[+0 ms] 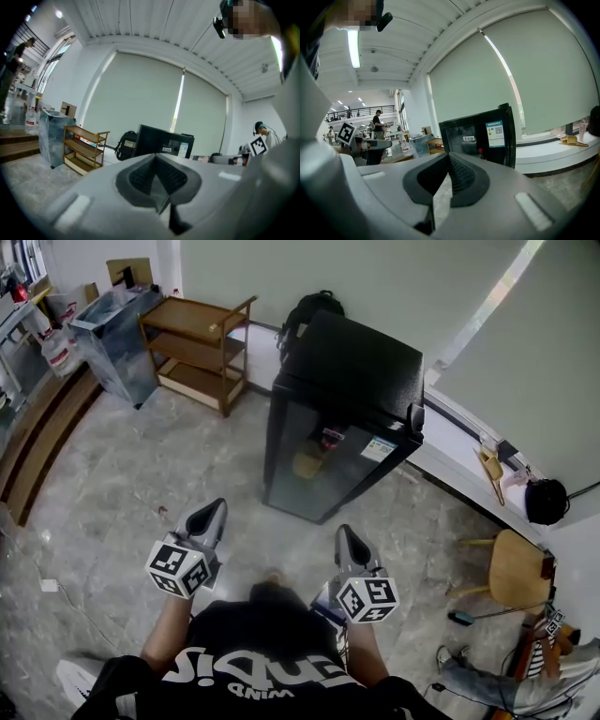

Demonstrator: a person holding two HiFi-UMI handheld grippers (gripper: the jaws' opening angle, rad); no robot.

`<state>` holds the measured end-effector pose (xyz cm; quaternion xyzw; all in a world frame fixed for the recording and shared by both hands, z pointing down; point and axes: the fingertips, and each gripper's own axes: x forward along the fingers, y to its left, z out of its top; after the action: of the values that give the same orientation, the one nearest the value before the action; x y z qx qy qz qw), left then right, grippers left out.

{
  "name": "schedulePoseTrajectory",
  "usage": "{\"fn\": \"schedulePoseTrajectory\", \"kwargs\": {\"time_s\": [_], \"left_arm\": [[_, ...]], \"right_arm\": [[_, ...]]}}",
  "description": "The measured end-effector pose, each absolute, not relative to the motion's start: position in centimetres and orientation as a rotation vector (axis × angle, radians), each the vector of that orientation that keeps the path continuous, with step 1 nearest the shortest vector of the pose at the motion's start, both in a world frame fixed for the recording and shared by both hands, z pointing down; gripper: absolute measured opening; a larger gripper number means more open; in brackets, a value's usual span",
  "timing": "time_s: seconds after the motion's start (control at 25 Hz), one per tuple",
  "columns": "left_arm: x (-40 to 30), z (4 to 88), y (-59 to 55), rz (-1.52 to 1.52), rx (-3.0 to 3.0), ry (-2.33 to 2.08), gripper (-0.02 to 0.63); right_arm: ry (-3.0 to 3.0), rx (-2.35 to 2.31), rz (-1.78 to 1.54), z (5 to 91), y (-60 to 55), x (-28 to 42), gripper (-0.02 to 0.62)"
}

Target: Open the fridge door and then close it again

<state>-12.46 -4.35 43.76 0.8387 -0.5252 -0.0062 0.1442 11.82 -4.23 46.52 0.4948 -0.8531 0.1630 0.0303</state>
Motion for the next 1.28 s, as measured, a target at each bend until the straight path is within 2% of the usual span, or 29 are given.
{"fn": "schedulePoseTrajectory", "kwargs": {"time_s": [0.24,0.8,1.0,1.16,1.28], "left_arm": [[-11.6,43.0,-9.6,-0.029,2.438,-1.518,0.002],[-12.9,42.7,-16.7,-0.011,2.514,-1.371,0.004],[-12.8,43.2,-17.8,-0.011,2.534,-1.297,0.084],[-12.6,43.4,-18.8,-0.039,2.536,-1.295,0.24],[-12.4,43.8,-19.3,-0.037,2.54,-1.28,0.265]], "right_arm": [[-2.622,1.526,0.502,46.5,-9.5,12.9,-0.003],[-2.585,1.622,0.502,45.6,-14.8,10.5,-0.003],[-2.587,1.626,0.496,45.6,-15.7,9.6,-0.003],[-2.578,1.626,0.498,45.8,-16.2,9.5,-0.003],[-2.57,1.63,0.501,45.9,-16.4,9.6,-0.003]]}}
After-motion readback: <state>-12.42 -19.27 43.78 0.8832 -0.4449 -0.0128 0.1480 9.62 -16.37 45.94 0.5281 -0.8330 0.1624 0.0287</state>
